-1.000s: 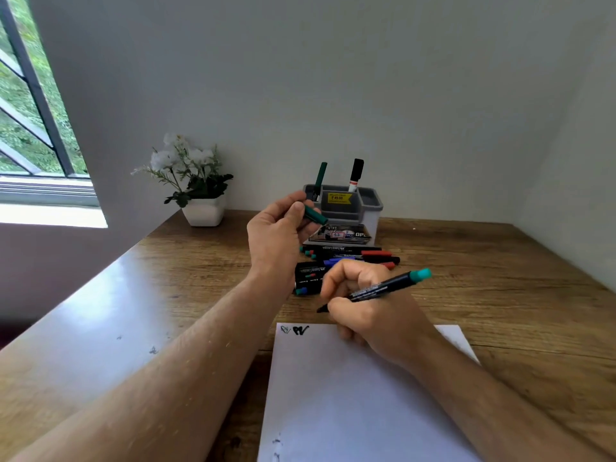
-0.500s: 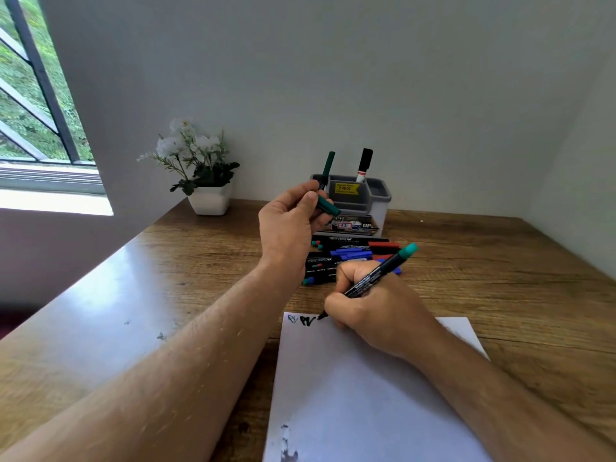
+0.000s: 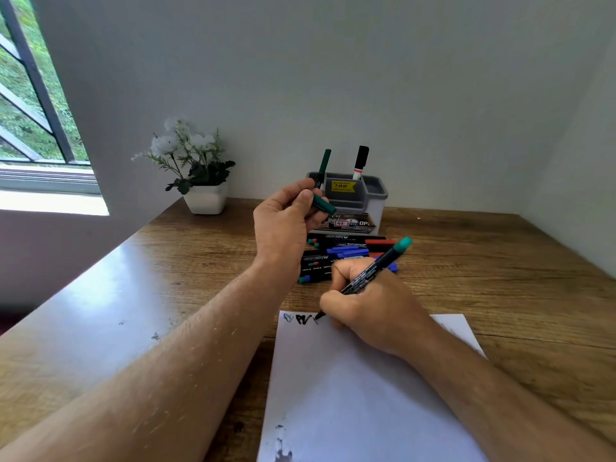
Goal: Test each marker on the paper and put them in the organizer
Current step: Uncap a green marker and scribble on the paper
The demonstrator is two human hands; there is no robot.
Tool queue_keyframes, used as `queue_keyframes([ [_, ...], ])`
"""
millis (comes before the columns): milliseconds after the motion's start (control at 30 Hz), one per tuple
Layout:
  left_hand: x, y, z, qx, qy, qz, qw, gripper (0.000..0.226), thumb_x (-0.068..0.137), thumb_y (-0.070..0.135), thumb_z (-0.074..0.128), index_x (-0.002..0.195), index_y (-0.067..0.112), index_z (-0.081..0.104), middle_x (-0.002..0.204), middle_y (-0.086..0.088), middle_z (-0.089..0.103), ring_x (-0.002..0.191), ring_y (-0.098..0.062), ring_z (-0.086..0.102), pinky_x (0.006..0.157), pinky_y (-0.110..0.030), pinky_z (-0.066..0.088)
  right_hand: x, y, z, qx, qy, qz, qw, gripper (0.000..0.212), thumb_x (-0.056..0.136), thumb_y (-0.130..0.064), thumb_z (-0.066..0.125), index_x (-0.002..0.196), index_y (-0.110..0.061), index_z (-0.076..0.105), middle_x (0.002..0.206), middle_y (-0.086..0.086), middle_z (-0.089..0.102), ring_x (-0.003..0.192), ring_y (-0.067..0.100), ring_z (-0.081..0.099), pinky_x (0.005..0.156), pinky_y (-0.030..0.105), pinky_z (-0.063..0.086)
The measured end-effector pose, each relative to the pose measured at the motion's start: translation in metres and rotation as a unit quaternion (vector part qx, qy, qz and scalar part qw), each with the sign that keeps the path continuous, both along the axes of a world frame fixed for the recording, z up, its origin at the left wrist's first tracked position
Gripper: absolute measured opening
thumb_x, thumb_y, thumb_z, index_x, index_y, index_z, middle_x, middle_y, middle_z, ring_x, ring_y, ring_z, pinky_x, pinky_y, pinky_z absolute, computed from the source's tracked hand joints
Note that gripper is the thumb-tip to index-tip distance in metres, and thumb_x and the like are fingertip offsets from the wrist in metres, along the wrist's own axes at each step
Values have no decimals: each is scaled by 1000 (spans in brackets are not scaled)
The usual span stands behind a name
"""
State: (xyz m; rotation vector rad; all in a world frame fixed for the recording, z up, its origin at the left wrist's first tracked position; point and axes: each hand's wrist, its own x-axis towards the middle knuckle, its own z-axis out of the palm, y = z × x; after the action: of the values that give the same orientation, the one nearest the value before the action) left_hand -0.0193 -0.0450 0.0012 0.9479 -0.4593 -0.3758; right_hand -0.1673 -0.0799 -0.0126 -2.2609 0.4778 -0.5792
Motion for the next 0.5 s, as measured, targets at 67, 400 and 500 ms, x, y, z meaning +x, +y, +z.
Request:
queue_keyframes([
  [67, -1, 0, 0, 0, -2, 0, 1000, 18, 100, 5, 57, 106, 12, 72, 102, -9, 74, 104, -23, 73, 77, -27, 60, 0, 0, 0, 2, -2, -4, 1000, 21, 71, -19, 66, 54, -24, 54, 59, 7, 65, 59, 18, 59, 53, 30, 44],
  [400, -2, 0, 0, 5, -1, 2, 1000, 18, 100, 5, 57, 105, 13, 72, 101, -7, 75, 97, -18, 74, 73, -23, 59, -1, 1, 1, 0, -6, 13, 1000, 20, 70, -17, 65, 54, -21, 54, 56, 4, 66, 54, 15, 59, 50, 30, 46],
  [500, -2, 0, 0, 4, 0, 1, 1000, 18, 100, 5, 57, 107, 12, 72, 101, -7, 75, 96, -17, 74, 72, -23, 59, -2, 0, 0, -9, -21, 8, 1000, 22, 70, -16, 66, 54, -20, 52, 55, 5, 63, 51, 13, 55, 50, 32, 46],
])
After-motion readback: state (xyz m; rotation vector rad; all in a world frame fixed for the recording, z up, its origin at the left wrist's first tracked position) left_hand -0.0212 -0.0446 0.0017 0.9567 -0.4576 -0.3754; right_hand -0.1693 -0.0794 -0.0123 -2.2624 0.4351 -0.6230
